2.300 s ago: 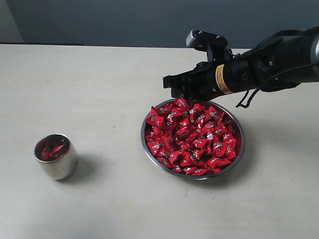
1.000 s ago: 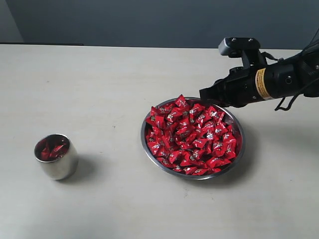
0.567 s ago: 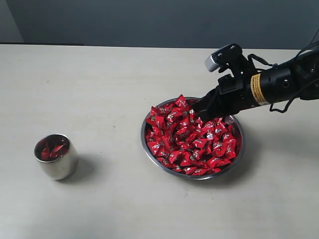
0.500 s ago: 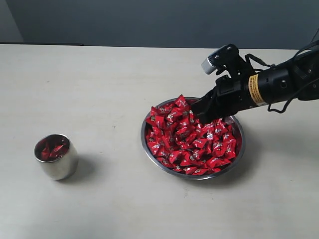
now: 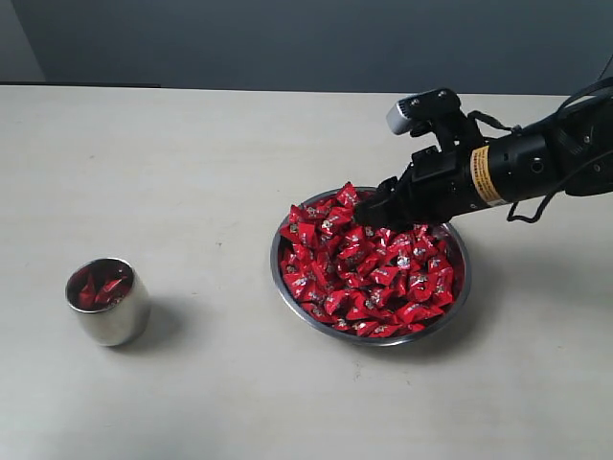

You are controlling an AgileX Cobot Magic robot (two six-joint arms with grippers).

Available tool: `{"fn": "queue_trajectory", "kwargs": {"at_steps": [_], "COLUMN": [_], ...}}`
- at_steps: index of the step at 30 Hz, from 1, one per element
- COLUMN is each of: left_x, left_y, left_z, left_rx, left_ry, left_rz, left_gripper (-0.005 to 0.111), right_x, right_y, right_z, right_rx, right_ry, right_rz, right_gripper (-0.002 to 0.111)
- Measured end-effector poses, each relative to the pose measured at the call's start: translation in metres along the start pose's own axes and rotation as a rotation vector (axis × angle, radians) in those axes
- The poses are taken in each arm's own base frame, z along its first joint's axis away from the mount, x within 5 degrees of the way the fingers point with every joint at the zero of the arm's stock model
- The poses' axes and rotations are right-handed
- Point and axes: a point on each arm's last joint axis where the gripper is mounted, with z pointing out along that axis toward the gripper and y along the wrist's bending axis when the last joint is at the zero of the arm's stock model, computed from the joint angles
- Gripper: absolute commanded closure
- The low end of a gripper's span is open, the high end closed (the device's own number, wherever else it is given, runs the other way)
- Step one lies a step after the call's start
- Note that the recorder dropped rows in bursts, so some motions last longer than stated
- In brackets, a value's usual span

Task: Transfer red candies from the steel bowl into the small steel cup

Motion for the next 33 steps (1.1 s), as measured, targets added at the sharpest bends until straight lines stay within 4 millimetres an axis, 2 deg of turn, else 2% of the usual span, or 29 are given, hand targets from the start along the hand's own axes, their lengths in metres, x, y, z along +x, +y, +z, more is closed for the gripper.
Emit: {"fn": "queue_trajectory", "kwargs": {"at_steps": [4, 10, 16, 20, 29, 33], "left_x": [0.000, 0.000, 0.000, 0.000, 0.000, 0.000], "left_y": [0.000, 0.000, 0.000, 0.000, 0.000, 0.000], "left_z": [0.000, 0.000, 0.000, 0.000, 0.000, 0.000], "left_rx": [0.000, 0.000, 0.000, 0.000, 0.000, 0.000], "left_ry": [0.000, 0.000, 0.000, 0.000, 0.000, 0.000], "left_rz": [0.000, 0.000, 0.000, 0.000, 0.000, 0.000], "left_gripper": [0.106, 0.106, 0.106, 0.106, 0.106, 0.106], "right_x": [0.000, 0.002, 0.023, 0.030, 0.030, 0.028], "right_y": [-0.002, -0.001, -0.007, -0.009, -0.010, -0.004], "right_z": [0.000, 0.003, 0.021, 0.028, 0.028, 0.031], "right_rx": [0.022, -0.001, -0.018, -0.019, -0.017, -0.035], "right_ry": [-0.002, 0.011, 0.092, 0.119, 0.120, 0.123], "right_rz": [0.151, 0.282, 0.400, 0.428, 0.435, 0.423], "right_gripper": [0.073, 0.070, 0.070, 0.070, 0.070, 0.070]}}
